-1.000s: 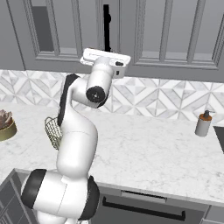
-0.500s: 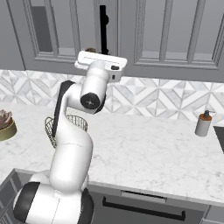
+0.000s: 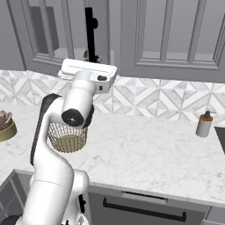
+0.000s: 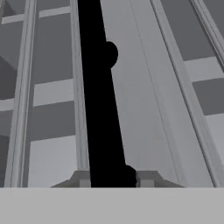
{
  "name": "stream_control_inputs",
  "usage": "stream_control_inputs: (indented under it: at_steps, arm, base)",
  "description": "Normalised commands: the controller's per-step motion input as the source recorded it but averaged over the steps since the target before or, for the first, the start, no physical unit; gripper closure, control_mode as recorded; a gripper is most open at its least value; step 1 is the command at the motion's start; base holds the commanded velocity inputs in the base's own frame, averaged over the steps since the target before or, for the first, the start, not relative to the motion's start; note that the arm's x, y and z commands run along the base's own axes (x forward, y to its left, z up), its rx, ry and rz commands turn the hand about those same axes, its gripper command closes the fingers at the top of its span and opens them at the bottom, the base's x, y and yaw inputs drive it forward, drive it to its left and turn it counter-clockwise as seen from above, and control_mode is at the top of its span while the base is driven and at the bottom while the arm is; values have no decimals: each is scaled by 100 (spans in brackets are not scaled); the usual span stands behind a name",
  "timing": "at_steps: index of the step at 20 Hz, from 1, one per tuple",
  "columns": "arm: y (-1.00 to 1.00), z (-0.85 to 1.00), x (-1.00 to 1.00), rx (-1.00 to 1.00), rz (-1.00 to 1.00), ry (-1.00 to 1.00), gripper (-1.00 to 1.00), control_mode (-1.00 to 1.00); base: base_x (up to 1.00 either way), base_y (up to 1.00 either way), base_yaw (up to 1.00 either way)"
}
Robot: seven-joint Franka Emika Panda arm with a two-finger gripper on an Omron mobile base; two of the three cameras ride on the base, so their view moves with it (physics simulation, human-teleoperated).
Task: Open the cabinet, pick up the bread from the cabinet and place it in the basket. Then move the basket to the dining counter.
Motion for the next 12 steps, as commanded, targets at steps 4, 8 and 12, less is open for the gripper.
stream_control_inputs:
  at_steps: [4, 8, 12]
  arm:
    - [48, 26, -88, 0, 0, 1, 100, -100]
    - [67, 14, -81, 0, 0, 3, 100, -100]
    - [82, 11, -70, 0, 5, 1, 100, -100]
  base:
    - [0, 0, 0]
    - [0, 0, 0]
    - [0, 0, 0]
